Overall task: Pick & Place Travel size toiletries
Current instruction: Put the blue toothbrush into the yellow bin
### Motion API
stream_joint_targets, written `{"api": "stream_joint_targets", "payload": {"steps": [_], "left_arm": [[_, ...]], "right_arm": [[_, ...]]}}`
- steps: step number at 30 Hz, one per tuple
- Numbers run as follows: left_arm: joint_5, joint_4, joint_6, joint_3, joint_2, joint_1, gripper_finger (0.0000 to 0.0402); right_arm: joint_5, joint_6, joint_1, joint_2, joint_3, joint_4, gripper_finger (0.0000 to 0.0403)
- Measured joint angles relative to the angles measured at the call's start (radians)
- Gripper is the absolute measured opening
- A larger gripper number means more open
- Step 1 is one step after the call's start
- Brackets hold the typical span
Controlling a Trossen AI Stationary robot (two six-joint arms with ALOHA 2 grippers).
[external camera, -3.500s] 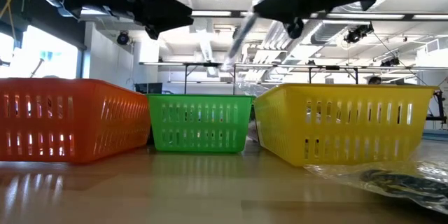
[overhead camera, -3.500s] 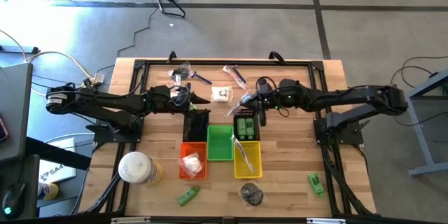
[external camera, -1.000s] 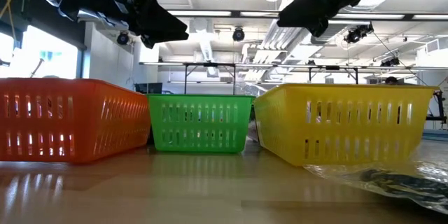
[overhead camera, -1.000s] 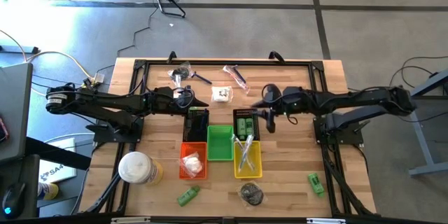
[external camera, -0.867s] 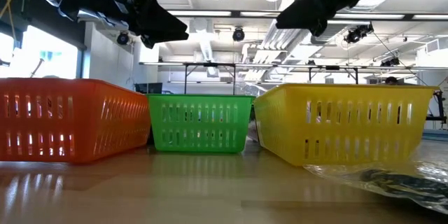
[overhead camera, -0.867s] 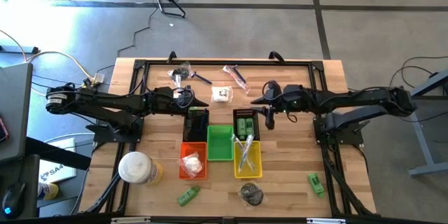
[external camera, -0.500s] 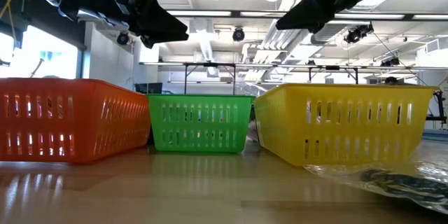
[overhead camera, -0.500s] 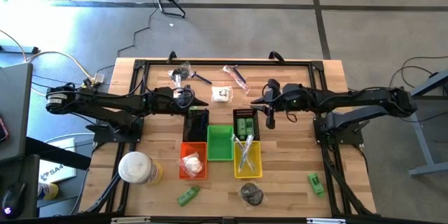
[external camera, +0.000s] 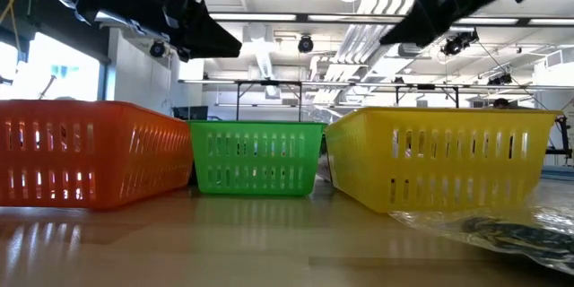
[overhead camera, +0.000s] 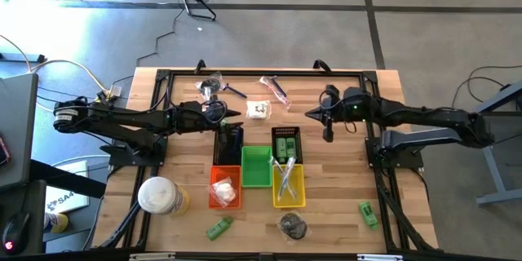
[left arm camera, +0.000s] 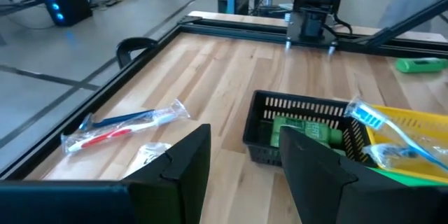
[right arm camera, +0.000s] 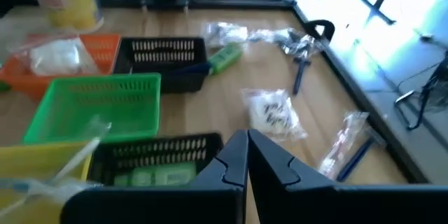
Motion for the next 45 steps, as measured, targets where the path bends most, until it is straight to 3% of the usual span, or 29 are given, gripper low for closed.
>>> {"api": "stream_joint_targets", "payload": {"steps": [7,12,17,26,33,40,45], "left_arm": [[-0.006,0.000,0.000,0.000,0.000,0.000,0.0167],[-0.008,0.001,0.000,0.000,0.000,0.000,0.0167],[-0.026,0.013,0.000,0.000,0.000,0.000,0.0167],[-0.309,0.069,-0.037,0.000,0.000,0.000,0.0167],[-0.434,0.049,-0.026,0.002,0.001,0.000,0.0167],[-0.563,-0.246,-0.035,0.117,0.002,0.002,0.0166],[-0.591,-0.333,-0.036,0.165,0.002,0.061,0.0166]], "right_arm": [[0.085,0.065,0.001,-0.108,-0.169,0.175,0.0003],[0.129,0.049,0.001,-0.211,-0.184,0.141,0.0004],[0.187,-0.066,0.000,-0.300,-0.184,0.154,0.0003],[0.206,-0.093,0.001,-0.306,-0.184,0.198,0.0004],[0.218,-0.078,0.000,-0.259,-0.184,0.198,0.0004],[0.233,-0.093,0.000,-0.251,-0.184,0.197,0.0003],[0.231,-0.094,0.000,-0.252,-0.184,0.197,0.0004]]}}
